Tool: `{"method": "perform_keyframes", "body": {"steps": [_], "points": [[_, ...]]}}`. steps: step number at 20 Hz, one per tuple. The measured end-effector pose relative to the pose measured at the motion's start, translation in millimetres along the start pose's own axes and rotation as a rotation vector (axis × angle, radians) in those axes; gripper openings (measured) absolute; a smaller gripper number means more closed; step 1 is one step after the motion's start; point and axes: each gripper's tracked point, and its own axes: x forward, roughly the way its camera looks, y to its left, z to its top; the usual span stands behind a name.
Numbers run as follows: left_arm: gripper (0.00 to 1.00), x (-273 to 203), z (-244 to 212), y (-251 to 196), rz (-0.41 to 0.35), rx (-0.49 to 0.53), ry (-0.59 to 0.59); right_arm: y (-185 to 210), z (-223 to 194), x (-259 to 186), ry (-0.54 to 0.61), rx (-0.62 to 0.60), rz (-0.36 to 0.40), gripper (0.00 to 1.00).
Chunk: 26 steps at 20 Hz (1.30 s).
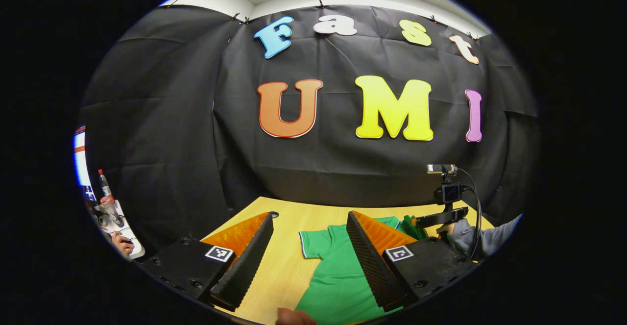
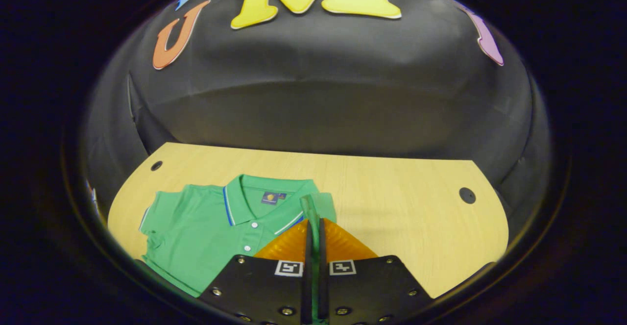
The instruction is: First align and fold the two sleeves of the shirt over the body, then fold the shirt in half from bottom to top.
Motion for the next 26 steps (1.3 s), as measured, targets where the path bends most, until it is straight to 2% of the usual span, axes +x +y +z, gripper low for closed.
{"method": "perform_keyframes", "body": {"steps": [11,13,14,16,19,20,21,23,26], "points": [[0.97,-19,0,25,0.08,0.001,0.01,33,-59,29,0.124,-0.043,0.022,0.05],[0.97,-22,1,26,0.088,0.005,0.009,34,-60,31,0.113,-0.047,0.015,0.06],[0.96,-23,2,26,0.088,0.009,0.006,34,-62,30,0.117,-0.049,0.013,0.02],[0.96,-25,5,24,0.082,0.019,0.001,32,-65,29,0.139,-0.055,0.007,0.08],[0.97,-21,9,20,0.066,0.036,-0.017,46,-62,19,0.135,-0.028,0.09,0.67],[0.97,-18,7,22,0.066,0.038,-0.012,41,-59,15,0.126,-0.028,0.086,0.73],[0.96,-16,5,23,0.065,0.035,-0.004,37,-56,10,0.11,-0.027,0.084,0.84],[0.97,-10,3,28,0.067,0.03,-0.002,24,-36,-7,0.046,-0.037,0.066,0.94],[0.96,1,1,28,0.05,0.026,-0.003,8,-5,-52,-0.069,-0.021,0.078,0.94]]}}
